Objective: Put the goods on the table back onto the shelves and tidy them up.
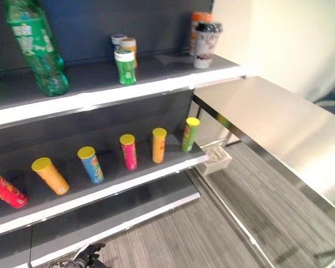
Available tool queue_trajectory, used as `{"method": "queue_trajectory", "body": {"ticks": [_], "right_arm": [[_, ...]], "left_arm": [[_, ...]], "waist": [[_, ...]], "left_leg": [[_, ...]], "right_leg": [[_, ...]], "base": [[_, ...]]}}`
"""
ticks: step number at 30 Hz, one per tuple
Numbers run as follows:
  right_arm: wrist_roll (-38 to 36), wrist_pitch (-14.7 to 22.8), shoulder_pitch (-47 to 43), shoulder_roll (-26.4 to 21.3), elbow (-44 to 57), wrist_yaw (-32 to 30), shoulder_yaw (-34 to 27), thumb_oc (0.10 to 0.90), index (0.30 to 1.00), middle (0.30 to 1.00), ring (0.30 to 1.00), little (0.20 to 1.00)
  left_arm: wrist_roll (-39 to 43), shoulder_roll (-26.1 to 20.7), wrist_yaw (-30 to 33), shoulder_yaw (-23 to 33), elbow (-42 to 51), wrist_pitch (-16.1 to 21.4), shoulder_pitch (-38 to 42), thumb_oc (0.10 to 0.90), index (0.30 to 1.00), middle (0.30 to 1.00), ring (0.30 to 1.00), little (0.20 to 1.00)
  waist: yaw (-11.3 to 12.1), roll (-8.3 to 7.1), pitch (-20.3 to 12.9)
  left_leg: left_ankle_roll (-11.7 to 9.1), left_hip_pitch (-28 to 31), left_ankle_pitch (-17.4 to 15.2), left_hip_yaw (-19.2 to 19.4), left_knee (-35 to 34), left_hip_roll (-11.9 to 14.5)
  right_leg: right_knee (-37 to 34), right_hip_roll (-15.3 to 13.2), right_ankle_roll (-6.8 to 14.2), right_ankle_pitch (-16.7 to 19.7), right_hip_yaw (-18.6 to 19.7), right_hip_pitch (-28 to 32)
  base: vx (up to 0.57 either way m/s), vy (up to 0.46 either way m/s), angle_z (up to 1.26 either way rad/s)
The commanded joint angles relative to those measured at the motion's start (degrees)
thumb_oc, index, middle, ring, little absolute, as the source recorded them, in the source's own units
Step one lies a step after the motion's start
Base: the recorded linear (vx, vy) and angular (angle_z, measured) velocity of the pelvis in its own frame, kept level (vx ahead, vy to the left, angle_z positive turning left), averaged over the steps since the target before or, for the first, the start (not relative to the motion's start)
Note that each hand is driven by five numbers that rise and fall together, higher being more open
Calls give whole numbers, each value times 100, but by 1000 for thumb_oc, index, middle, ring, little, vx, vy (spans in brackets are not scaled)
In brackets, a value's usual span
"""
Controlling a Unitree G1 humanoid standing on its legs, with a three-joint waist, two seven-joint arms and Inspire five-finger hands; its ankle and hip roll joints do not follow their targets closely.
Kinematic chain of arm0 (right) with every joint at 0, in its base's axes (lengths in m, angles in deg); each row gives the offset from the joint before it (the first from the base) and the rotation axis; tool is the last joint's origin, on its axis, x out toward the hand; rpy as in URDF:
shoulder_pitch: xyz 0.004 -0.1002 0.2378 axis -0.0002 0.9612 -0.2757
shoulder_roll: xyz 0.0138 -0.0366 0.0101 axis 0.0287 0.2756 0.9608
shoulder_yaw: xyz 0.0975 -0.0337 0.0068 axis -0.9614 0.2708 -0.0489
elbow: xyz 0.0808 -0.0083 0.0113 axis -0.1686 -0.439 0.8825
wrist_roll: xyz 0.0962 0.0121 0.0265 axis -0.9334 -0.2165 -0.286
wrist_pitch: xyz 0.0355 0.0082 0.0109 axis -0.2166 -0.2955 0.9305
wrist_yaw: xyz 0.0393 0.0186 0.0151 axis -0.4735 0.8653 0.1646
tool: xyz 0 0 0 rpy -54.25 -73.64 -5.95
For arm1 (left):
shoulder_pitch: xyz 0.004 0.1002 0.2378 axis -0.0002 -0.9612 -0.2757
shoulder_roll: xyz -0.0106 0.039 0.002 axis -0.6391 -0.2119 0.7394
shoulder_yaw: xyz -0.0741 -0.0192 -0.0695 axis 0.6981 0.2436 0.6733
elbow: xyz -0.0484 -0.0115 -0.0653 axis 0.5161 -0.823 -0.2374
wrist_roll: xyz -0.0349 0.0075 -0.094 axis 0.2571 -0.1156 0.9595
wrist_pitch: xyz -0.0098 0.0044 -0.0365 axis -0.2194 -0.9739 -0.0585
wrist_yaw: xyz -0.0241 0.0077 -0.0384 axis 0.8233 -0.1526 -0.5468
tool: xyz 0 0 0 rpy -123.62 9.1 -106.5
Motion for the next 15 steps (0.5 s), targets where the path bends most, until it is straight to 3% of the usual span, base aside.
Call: {"method": "queue_trajectory", "body": {"ticks": [1,3,5,10,11,14,15], "right_arm": [[-239,-5,-169,1,134,-68,36,800,900,900,900,900],[-269,95,13,69,436,-14,113,800,900,900,900,900],[-246,150,6,177,506,-70,199,800,900,900,900,900],[610,217,-23,284,869,-408,912,800,900,900,900,900],[994,243,-71,270,1084,-541,1217,800,900,900,900,900],[1063,295,-137,198,1429,-630,1308,800,900,900,900,900],[1063,294,-135,199,1431,-629,1308,800,900,900,900,900]], "left_arm": [[49,-431,-101,160,560,143,143,800,900,900,900,900],[45,-459,-97,268,665,205,59,800,900,900,900,900],[-79,-193,-31,160,390,262,15,800,900,900,900,900],[-266,-168,417,52,51,288,323,800,900,900,900,900],[-261,-255,586,-7,344,335,382,800,900,900,900,900],[-273,-586,684,-22,1602,480,412,800,900,900,900,900],[-272,-591,680,-20,1614,473,405,800,900,900,900,900]], "waist": [[126,-192,130],[116,-183,146],[109,-219,139],[93,-292,114],[131,-304,117],[140,-289,138],[139,-291,137]], "left_leg": [[-93,128,-537,-34,58,-79],[-110,126,-519,-53,58,-72],[-120,116,-502,-87,58,-63],[-145,112,-493,-104,58,-34],[-153,99,-479,-133,58,-22],[-171,68,-439,-161,58,2],[-172,69,-439,-161,58,3]], "right_leg": [[89,-44,112,-430,26,340],[96,-32,97,-436,9,344],[100,-17,76,-450,-9,355],[86,14,47,-472,-37,378],[73,27,38,-485,-59,400],[65,48,38,-492,-74,401],[66,49,37,-492,-75,402]], "base": [[11,-17,12],[1,-26,14],[0,-48,15],[1,-44,7],[-3,-59,-2],[-20,-39,3],[-22,-16,7]]}}
